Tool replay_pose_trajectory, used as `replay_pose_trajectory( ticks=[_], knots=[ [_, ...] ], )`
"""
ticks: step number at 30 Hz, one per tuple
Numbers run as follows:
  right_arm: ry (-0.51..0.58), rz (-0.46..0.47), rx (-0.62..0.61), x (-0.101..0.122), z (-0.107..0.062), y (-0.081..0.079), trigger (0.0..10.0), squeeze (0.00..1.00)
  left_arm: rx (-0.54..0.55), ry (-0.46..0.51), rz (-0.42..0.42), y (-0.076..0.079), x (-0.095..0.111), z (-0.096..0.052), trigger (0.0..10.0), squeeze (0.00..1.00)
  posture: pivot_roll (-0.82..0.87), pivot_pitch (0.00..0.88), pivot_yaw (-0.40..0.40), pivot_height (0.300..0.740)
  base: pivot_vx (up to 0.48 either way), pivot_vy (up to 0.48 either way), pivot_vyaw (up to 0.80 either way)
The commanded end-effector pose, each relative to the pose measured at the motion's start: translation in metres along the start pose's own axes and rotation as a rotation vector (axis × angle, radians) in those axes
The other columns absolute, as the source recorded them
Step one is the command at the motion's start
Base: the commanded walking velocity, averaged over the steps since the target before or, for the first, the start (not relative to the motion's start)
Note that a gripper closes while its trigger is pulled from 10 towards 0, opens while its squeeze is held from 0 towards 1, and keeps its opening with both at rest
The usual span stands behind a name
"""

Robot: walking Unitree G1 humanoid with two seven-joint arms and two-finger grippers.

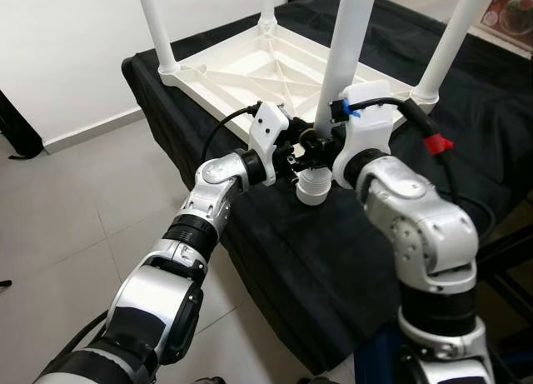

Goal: Building children table

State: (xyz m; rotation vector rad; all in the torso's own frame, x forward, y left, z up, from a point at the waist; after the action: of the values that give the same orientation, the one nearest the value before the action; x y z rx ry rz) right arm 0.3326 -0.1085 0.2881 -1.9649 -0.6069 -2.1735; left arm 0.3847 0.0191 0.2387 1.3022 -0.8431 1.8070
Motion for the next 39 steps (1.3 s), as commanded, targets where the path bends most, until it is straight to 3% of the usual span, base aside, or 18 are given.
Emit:
replay_pose_trajectory(
  ticks=[1, 4, 7, 9, 11, 13, 14, 15, 20, 21, 27, 28, 29, 39],
  knots=[
    [0.08, 0.013, 0.066, 0.013, -0.001, 0.0, 10.0, 1.0, 0.04, 0.001, -0.017, -0.006, -0.002, -0.005, 0.0, 0.0, -0.12, 0.183, 0.005, 0.74, 0.0, 0.0, 0.0],
    [0.129, 0.006, 0.124, 0.022, -0.002, 0.005, 10.0, 1.0, 0.041, 0.003, -0.015, -0.006, -0.002, -0.006, 0.0, 0.0, -0.12, 0.182, 0.004, 0.74, 0.0, 0.0, 0.0],
    [0.192, -0.046, 0.159, 0.038, -0.006, 0.029, 10.0, 1.0, 0.037, 0.009, -0.01, -0.006, -0.002, -0.006, 0.0, 0.0, -0.12, 0.18, 0.003, 0.74, 0.0, 0.0, 0.0],
    [0.215, -0.069, 0.183, 0.045, -0.007, 0.035, 10.0, 1.0, 0.034, 0.011, -0.008, -0.005, -0.001, -0.005, 0.0, 0.0, -0.12, 0.179, 0.004, 0.74, 0.0, 0.0, 0.0],
    [0.215, -0.069, 0.183, 0.045, -0.007, 0.035, 10.0, 1.0, 0.034, 0.011, -0.008, -0.005, -0.001, -0.005, 0.0, 0.0, -0.12, 0.179, 0.004, 0.74, 0.0, 0.0, 0.0],
    [0.264, -0.098, 0.301, 0.055, -0.014, 0.04, 10.0, 1.0, 0.032, 0.015, -0.004, -0.005, 0.0, -0.004, 0.0, 0.0, -0.11, 0.178, 0.007, 0.74, 0.0, 0.0, 0.0],
    [0.264, -0.098, 0.301, 0.055, -0.014, 0.04, 10.0, 1.0, 0.032, 0.015, -0.004, -0.005, 0.0, -0.004, 0.0, 0.0, -0.11, 0.178, 0.007, 0.74, 0.0, 0.0, 0.0],
    [0.274, -0.133, 0.341, 0.058, -0.015, 0.045, 10.0, 0.0, 0.03, 0.016, -0.002, -0.005, 0.001, -0.004, 0.0, 0.0, -0.11, 0.177, 0.01, 0.74, 0.0, 0.0, 0.0],
    [0.277, -0.161, 0.424, 0.06, -0.015, 0.05, 10.0, 0.0, 0.028, 0.018, 0.001, -0.005, 0.002, -0.004, 0.0, 0.0, -0.11, 0.178, 0.01, 0.74, 0.0, 0.0, 0.0],
    [0.277, -0.179, 0.532, 0.062, -0.015, 0.047, 10.0, 0.0, 0.024, 0.023, 0.003, -0.005, 0.003, -0.003, 0.0, 0.0, -0.11, 0.176, 0.013, 0.74, 0.0, 0.0, 0.0],
    [0.278, -0.219, 0.573, 0.063, -0.01, 0.047, 10.0, 0.0, 0.019, 0.025, 0.005, -0.005, 0.005, -0.003, 0.0, 0.0, -0.11, 0.177, 0.014, 0.74, 0.0, 0.0, 0.0],
    [0.278, -0.232, 0.582, 0.064, -0.008, 0.048, 8.7, 0.0, 0.017, 0.025, 0.006, -0.005, 0.005, -0.003, 0.0, 0.0, -0.11, 0.177, 0.014, 0.74, 0.0, 0.0, 0.0],
    [0.284, -0.239, 0.561, 0.066, -0.005, 0.051, 0.3, 0.0, 0.014, 0.026, 0.006, -0.004, 0.005, -0.002, 0.0, 0.0, -0.11, 0.18, 0.017, 0.74, 0.0, 0.0, 0.0],
    [0.274, -0.237, 0.378, 0.068, 0.009, 0.069, 0.0, 0.0, 0.005, 0.025, 0.007, -0.003, 0.006, -0.001, 0.0, 0.0, -0.11, 0.181, 0.019, 0.74, 0.0, 0.0, 0.0]
  ],
)
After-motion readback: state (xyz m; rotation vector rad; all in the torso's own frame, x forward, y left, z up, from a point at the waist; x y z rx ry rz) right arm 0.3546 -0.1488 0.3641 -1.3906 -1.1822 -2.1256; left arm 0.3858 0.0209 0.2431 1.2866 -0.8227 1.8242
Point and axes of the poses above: a point about 5 cm out from each wrist's last joint towards the gripper, its own z axis pointing out of the wrist towards the gripper, its own x axis along the axis of the wrist's last joint, y = z × x, the point moved 2 cm from there along z, pointing out of the wrist towards the gripper, and after that the axes turned 9 degrees about -z, right-handed, at the moved point
